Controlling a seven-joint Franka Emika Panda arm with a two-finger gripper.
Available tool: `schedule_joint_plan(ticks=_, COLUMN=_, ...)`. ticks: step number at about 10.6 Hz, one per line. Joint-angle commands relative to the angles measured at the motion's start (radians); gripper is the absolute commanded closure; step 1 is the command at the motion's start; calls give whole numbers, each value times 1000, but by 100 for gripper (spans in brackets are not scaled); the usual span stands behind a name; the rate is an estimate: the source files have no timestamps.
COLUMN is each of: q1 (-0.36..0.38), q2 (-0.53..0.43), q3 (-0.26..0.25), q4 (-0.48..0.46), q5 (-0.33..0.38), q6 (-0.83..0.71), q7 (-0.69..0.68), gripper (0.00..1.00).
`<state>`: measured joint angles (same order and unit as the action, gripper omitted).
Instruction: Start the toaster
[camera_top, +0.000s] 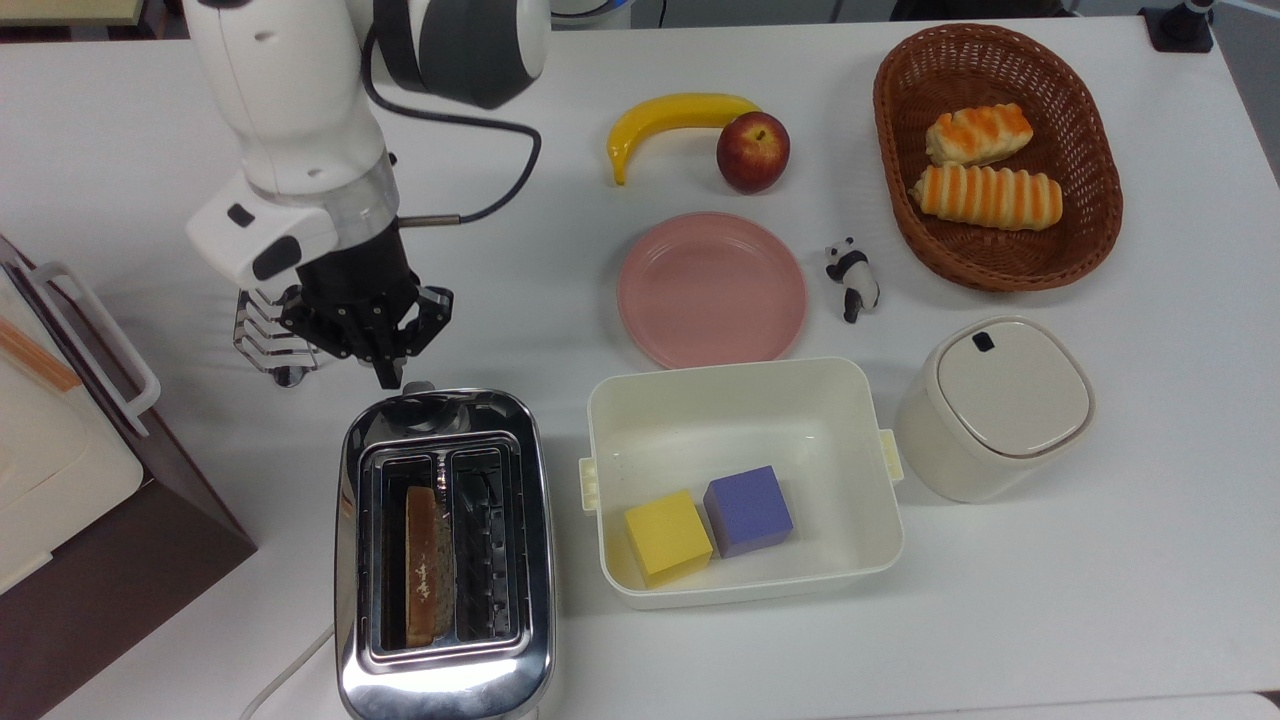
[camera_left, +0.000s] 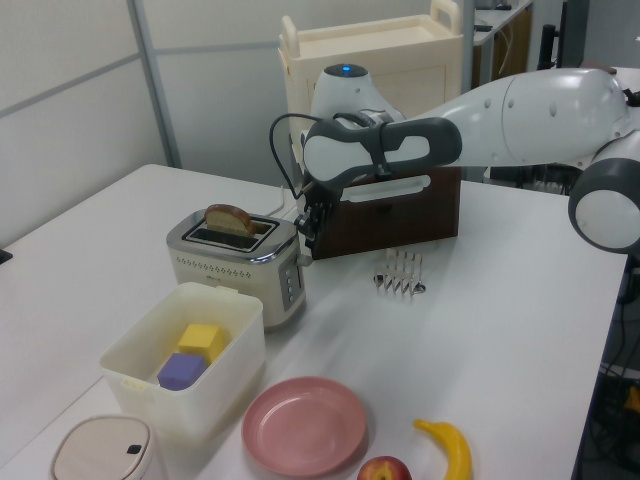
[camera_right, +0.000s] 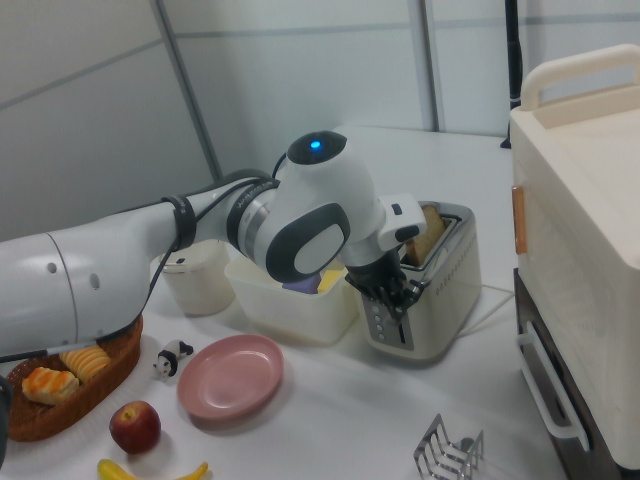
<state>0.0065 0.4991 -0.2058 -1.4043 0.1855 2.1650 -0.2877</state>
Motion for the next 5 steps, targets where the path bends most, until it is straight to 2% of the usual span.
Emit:
schedule_joint_plan(ticks=1, q1=9, q2=22, q3=8, q4=-19, q5=15, q6=59, q7=-22, gripper=100)
schedule_joint_plan(ticks=5, q1=12, q2=55, q3=11, q4=-27, q5=14, q6=64, q7=-24, gripper=100)
